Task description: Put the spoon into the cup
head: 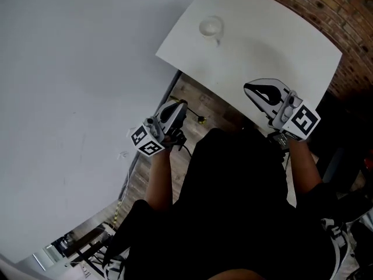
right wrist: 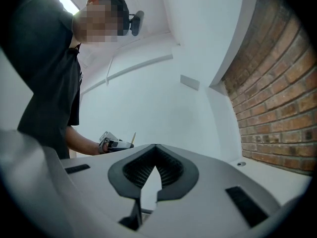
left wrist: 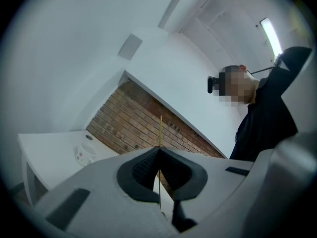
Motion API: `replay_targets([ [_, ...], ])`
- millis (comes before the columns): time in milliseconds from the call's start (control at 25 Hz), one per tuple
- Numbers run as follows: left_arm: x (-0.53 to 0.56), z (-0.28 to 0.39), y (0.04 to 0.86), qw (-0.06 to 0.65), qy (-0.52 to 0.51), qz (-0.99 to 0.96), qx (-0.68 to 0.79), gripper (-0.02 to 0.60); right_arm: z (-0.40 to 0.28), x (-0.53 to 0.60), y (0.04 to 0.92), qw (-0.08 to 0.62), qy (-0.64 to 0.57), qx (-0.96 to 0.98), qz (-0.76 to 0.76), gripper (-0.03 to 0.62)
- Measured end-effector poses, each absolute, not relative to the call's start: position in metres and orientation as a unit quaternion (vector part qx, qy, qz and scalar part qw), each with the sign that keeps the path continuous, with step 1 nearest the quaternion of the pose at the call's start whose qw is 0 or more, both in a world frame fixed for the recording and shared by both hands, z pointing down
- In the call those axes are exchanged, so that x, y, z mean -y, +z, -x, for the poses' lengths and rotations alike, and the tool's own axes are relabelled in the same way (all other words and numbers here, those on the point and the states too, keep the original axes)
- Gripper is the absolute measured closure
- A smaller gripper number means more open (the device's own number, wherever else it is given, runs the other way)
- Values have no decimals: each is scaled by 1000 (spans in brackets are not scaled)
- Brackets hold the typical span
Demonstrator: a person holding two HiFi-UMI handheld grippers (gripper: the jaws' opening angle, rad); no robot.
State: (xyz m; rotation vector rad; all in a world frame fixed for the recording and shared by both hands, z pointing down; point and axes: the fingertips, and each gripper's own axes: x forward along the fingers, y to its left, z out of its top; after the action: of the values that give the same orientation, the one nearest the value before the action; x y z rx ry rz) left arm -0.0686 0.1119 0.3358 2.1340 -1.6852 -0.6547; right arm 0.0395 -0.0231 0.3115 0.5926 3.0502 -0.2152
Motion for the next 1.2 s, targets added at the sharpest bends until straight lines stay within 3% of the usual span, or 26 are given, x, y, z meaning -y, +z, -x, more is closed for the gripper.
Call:
replay_targets([
  [240,-56,116,356,203,-232,-791,528,566,-25,48,335,-4,-88,-990,-113,588],
  [760,30,261,372,256,-252,-859,364,566,77,80,336,-23,-63,-994,81,588],
  [1000,58,285,362,252,-234,-880,329,566,83,85,326,-22,-60,-988,143,588],
  [1200,150,303,390,261,-231,-893,286,566,95,146,356,-40,-64,-980,187,588],
])
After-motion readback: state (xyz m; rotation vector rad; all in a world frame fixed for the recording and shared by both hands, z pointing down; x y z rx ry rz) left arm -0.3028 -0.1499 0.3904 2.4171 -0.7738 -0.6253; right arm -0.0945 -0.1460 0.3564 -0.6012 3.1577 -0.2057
